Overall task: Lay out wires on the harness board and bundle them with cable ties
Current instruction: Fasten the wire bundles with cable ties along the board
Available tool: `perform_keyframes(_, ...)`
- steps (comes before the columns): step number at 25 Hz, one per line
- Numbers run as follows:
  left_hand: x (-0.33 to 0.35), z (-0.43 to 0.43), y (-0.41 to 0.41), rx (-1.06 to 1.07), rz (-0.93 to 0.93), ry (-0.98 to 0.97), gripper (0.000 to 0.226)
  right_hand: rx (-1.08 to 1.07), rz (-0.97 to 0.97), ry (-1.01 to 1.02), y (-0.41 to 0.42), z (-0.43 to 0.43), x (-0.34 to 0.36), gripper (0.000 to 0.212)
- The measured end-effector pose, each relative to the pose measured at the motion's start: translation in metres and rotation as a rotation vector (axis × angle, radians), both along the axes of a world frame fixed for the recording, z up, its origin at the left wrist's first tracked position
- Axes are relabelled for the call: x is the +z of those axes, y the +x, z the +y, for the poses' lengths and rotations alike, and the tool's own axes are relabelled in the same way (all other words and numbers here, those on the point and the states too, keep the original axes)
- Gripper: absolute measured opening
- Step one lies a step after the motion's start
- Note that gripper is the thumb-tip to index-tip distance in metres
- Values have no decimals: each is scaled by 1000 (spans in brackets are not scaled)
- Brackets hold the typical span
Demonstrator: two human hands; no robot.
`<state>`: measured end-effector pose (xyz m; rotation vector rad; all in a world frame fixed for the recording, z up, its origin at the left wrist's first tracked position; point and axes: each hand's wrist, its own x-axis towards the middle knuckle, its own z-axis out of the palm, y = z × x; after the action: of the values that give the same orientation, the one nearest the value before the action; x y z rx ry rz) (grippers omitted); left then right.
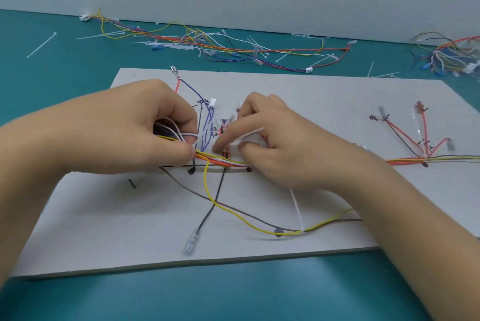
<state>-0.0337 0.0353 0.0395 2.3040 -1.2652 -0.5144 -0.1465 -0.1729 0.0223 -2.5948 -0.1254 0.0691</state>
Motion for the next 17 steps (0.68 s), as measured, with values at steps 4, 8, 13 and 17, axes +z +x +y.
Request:
perform_keyframes(4,1,0,-2,-10,-16,-2,28,5,41,-71,3,6,0,29)
perform_keyframes(8,2,-1,-4,-11,-27,-3,29,42,55,-177,6,13,-3,21)
perform_keyframes(13,2,-2,-5,-20,-17,-11,32,42,60,-224,10,20,-3,21)
perform_keyframes(17,2,-3,-7,-33,-37,-58,31,41,32,-227,10,19,-4,19)
